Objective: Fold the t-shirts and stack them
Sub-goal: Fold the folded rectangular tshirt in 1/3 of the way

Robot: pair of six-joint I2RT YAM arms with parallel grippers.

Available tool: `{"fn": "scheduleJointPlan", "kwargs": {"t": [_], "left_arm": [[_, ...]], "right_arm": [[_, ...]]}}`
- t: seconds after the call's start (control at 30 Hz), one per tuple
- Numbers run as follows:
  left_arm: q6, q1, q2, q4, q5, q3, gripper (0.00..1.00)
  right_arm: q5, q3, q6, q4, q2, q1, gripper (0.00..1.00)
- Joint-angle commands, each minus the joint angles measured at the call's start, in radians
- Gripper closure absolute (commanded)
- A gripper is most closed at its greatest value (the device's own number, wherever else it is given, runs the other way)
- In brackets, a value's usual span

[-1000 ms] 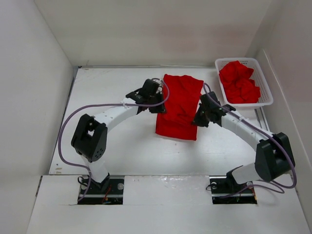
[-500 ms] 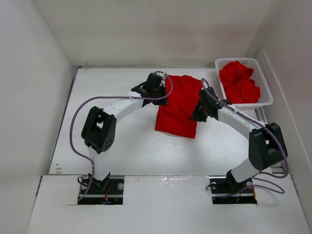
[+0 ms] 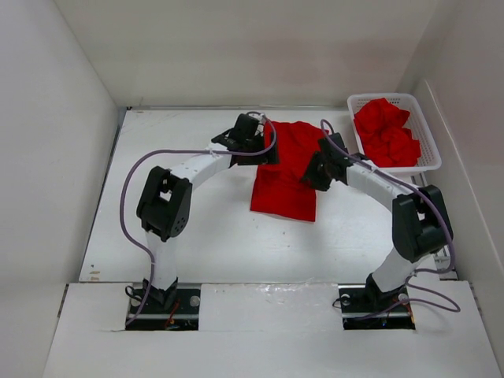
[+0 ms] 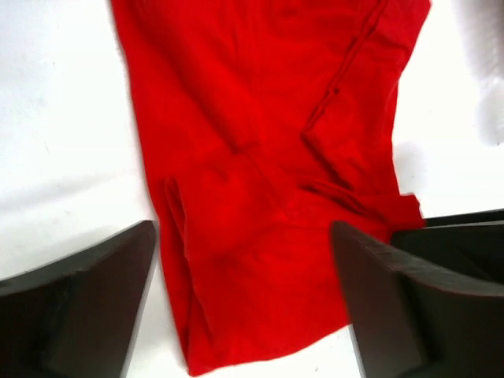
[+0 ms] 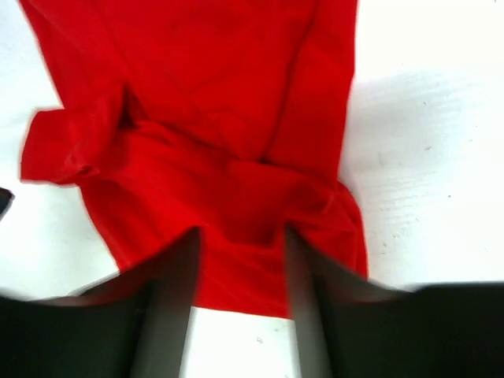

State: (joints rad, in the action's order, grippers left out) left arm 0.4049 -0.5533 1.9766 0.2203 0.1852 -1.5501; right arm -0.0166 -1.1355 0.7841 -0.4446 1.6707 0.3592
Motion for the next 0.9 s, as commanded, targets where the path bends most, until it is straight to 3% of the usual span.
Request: {"fn": "scheduleJointPlan", "kwargs": {"t": [0.0, 0.13, 0.33, 0.63, 0.87], "left_arm": [[-0.018, 0.004, -0.013, -0.030, 0.019, -0.085, 0.01], [-0.031, 0.013, -0.074, 0.021, -0.052, -0.099, 0.00], [0.031, 0.013, -0.312, 0.010, -0.134, 0.132, 0.00], [0.179, 0.023, -0.748, -0.009, -0.153, 0.701, 0.00], [0.236, 0.023, -1.013, 0.065, -0.211, 0.837, 0.00]], "right_arm": [[-0.009, -0.066, -0.040, 0.027, -0.026, -0.008, 0.44], [0.046, -0.050, -0.052, 0.003, -0.121, 0.020, 0.00], [0.127, -0.003, -0.080, -0.031, -0.184, 0.141, 0.00], [0.149, -0.150, -0.108, -0.029, 0.032, 0.268, 0.00], [0.083, -0.222, -0.129, 0.012, 0.162, 0.258, 0.00]]}}
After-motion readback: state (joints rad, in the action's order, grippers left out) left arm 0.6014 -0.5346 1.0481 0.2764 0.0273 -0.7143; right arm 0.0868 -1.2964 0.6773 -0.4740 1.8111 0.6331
